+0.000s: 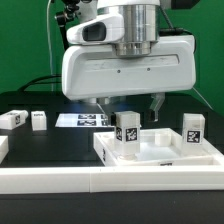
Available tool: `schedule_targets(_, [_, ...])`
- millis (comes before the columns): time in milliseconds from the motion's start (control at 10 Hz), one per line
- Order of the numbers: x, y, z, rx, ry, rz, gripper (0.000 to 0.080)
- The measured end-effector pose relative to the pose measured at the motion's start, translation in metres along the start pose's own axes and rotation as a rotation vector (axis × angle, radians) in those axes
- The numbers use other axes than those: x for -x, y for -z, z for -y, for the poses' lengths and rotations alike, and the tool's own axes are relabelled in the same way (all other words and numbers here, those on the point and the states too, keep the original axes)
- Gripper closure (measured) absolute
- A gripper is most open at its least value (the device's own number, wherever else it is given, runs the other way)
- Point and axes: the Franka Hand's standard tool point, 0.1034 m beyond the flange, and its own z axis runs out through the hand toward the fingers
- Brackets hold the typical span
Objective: Assemble square table
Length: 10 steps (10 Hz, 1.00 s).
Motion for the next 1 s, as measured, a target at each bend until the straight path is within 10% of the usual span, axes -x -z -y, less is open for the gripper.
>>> schedule_targets(100, [0.0,0.0,0.0,0.0,0.0,0.0,0.0419])
schedule_targets(300, [0.0004,0.0002,-0.003,0.003,-0.028,-0.001,0.0506])
schedule_targets(1000, [-0.0013,-0.001,-0.0057,0.002,-0.557,-0.023,0.0506])
